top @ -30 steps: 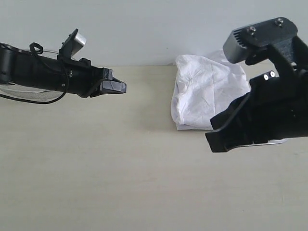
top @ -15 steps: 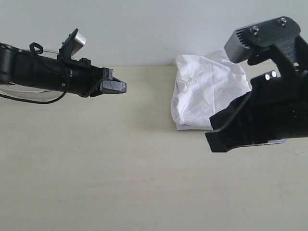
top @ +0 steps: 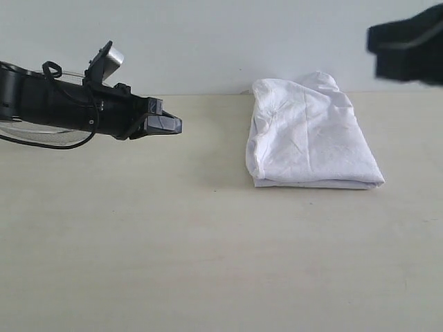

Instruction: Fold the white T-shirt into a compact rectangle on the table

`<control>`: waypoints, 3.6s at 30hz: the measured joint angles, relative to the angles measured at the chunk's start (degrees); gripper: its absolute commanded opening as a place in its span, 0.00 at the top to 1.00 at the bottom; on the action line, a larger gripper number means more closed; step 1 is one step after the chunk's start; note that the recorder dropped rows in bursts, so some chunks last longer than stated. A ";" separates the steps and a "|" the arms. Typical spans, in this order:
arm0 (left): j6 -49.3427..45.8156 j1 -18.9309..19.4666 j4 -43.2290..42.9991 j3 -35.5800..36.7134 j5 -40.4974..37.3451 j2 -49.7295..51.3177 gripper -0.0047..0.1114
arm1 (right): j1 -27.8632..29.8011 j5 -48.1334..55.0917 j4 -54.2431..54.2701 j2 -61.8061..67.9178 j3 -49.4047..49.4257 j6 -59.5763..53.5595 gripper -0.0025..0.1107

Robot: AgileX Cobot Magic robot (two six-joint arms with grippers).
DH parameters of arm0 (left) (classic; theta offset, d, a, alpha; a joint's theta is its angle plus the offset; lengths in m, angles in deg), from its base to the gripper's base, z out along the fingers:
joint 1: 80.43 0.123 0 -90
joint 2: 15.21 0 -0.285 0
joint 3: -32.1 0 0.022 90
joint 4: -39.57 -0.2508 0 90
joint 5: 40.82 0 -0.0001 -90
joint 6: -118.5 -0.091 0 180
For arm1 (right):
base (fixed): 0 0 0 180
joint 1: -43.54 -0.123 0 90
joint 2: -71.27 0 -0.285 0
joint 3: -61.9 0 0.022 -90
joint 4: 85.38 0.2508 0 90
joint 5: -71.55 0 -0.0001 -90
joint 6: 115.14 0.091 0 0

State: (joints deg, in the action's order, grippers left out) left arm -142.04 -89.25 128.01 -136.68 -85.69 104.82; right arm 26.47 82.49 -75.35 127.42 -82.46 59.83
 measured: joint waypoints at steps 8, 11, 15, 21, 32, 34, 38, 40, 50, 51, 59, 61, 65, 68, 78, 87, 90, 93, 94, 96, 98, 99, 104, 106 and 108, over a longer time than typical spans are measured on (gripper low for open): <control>0.00 0.00 0.00 0.00 0.00 0.00 0.92 | 15.86 -0.14 5.57 -16.75 11.12 1.60 0.98; 0.00 0.00 0.00 0.00 0.00 0.00 0.92 | 18.77 0.91 5.57 -24.05 17.77 1.60 0.98; 0.00 0.00 0.00 0.00 0.00 0.00 0.92 | 19.55 1.66 5.66 -31.77 25.90 1.60 0.98; 0.00 0.00 0.00 0.00 0.00 0.00 0.92 | 19.78 1.95 5.80 -36.90 33.17 1.15 0.98; 0.00 0.00 0.00 0.00 0.00 0.00 0.92 | 19.78 1.89 4.70 -43.89 40.92 -6.45 0.98; 0.00 0.00 0.00 0.00 0.00 0.00 0.92 | 19.78 2.01 3.14 -46.27 41.28 -4.59 0.98; 0.00 0.00 0.00 0.00 0.00 0.00 0.92 | 19.78 3.47 -3.10 -47.89 41.28 3.21 0.98; 0.00 0.00 0.00 0.00 0.00 0.00 0.92 | 19.78 4.42 -5.52 -47.98 41.33 5.67 0.98; 0.00 0.00 0.00 0.00 0.00 0.00 0.92 | 19.78 8.23 -7.56 -48.11 41.55 2.17 0.98; 0.00 0.00 0.00 0.00 0.00 0.00 0.92 | 19.78 8.35 -7.68 -48.11 41.58 2.17 0.98; 0.00 0.00 0.00 0.00 0.00 0.00 0.92 | 19.78 8.35 -7.77 -48.11 41.58 2.14 0.98; 0.00 0.00 0.00 0.00 0.00 0.00 0.92 | 19.78 8.35 -7.77 -48.11 41.58 2.14 0.98; 0.00 0.00 0.00 0.00 0.00 0.00 0.92 | 19.78 8.35 -7.77 -48.11 41.58 2.14 0.98; 0.00 0.00 0.00 0.00 0.00 0.00 0.92 | 19.78 8.35 -7.77 -48.11 41.58 2.14 0.98; -21.08 0.00 8.73 0.00 16.08 -3.22 0.92 | 19.78 8.35 -7.77 -48.11 41.58 2.14 0.98; -29.12 0.00 10.50 0.56 47.60 -30.58 0.92 | 19.78 8.35 -7.77 -48.11 41.58 2.14 0.98; -29.22 0.00 10.50 1.10 51.74 -42.89 0.92 | 19.78 8.35 -7.77 -48.11 41.58 2.14 0.98; -29.38 0.00 10.61 1.50 54.36 -53.40 0.92 | 19.78 8.35 -7.77 -48.11 41.58 2.14 0.98; -29.38 0.00 10.61 1.97 55.07 -56.19 0.92 | 19.78 8.35 -7.77 -48.11 41.58 2.14 0.98; -28.36 0.00 10.61 3.46 56.61 -62.64 0.92 | 19.78 8.35 -7.77 -48.11 41.58 2.14 0.98; -26.26 0.00 10.61 5.82 57.79 -68.94 0.92 | 19.78 8.35 -7.77 -48.11 41.58 2.14 0.98; -25.47 0.00 10.61 7.03 58.16 -72.02 0.92 | 19.78 8.35 -7.77 -48.11 41.58 2.14 0.98; -23.61 0.00 10.72 16.88 58.47 -84.57 0.92 | 19.78 8.35 -7.77 -48.11 41.58 2.14 0.98; -21.98 0.00 10.72 22.00 58.58 -89.43 0.92 | 19.78 8.35 -7.77 -48.11 41.58 2.14 0.98; -17.51 0.00 10.72 26.76 58.58 -94.21 0.92 | 19.78 8.35 -7.77 -48.11 41.58 2.14 0.98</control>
State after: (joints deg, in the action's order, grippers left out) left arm -159.55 -89.25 138.73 -109.92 -27.11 10.61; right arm 46.25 90.84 -83.12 79.31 -40.87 61.97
